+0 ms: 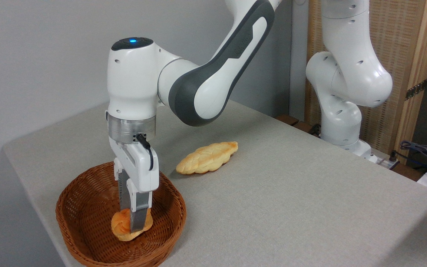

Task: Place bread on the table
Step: 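Lift the bun out of the basket and carry it toward the golden loaf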

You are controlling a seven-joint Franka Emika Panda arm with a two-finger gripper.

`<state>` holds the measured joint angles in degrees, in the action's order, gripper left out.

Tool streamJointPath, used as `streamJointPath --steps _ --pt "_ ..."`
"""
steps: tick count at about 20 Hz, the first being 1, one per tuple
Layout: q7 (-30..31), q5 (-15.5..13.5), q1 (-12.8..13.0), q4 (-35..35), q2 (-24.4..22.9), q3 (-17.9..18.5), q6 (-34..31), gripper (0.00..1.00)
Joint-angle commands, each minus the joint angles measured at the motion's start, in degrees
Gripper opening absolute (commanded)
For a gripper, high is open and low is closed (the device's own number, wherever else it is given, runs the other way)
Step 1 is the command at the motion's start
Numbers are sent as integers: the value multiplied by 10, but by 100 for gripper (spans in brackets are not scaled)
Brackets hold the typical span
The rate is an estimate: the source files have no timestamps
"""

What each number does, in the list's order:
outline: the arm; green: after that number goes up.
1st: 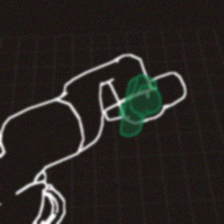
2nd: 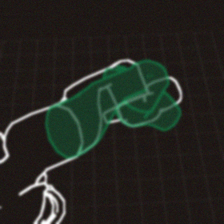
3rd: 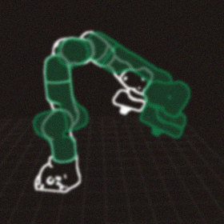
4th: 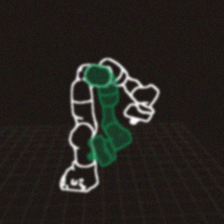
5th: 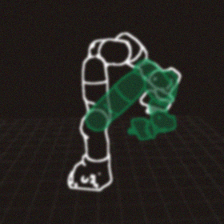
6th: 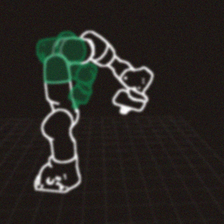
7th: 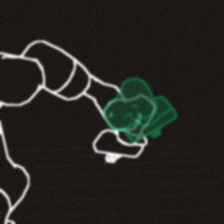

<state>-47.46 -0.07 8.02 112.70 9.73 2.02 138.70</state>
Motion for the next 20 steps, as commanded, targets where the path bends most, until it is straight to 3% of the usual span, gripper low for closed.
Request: streamJointPath --steps 1,5,13,14,16,19,20 --pt "-5 0 4 2 -10 8 1 32" --pt "-4 -30 4 -11 -41 8 -42 28" --pt "-18 -27 6 -27 -152 9 -247 30" --pt "-21 -26 7 -25 -167 9 -277 36" --pt "-32 -21 7 -19 -194 19 -343 37" --pt "-70 -19 7 12 -230 47 -357 40" --pt "-76 -15 7 30 -238 48 -356 49"
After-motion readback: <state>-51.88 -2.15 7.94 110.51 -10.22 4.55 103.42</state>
